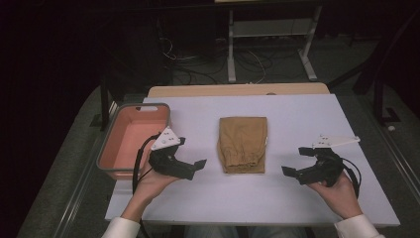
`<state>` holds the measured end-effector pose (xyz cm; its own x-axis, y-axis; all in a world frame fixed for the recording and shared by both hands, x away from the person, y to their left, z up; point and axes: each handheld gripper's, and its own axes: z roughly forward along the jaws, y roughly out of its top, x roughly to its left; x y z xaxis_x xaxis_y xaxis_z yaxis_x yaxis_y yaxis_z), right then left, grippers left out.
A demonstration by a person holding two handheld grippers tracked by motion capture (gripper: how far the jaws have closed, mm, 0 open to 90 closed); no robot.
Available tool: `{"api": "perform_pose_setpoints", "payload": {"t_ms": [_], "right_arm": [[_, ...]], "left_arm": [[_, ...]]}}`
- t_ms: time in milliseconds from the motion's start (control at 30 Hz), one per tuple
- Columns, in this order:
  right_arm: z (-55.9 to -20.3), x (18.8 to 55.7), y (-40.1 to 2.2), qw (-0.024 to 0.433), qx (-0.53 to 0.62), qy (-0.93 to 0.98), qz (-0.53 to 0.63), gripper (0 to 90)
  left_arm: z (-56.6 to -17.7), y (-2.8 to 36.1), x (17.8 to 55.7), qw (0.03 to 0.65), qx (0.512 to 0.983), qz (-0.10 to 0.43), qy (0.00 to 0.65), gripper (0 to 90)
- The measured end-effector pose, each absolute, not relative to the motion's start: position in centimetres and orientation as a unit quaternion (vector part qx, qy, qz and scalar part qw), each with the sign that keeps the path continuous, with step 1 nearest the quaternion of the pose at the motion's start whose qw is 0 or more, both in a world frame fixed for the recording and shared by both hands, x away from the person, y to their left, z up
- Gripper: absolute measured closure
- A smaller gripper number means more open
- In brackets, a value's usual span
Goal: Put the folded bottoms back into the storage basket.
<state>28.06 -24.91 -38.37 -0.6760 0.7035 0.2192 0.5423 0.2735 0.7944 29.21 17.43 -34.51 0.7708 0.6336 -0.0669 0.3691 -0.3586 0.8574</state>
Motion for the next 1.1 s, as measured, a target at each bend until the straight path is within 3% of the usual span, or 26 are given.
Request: {"api": "perform_pose_setpoints", "payload": {"t_ms": [1100], "right_arm": [[-38.5, 31.2, -21.4, 0.067, 0.391, 0.802, 0.446, 0.0]], "left_arm": [[-33.5, 15.3, 33.1, 0.469, 0.813, 0.127, 0.322, 0.0]]}}
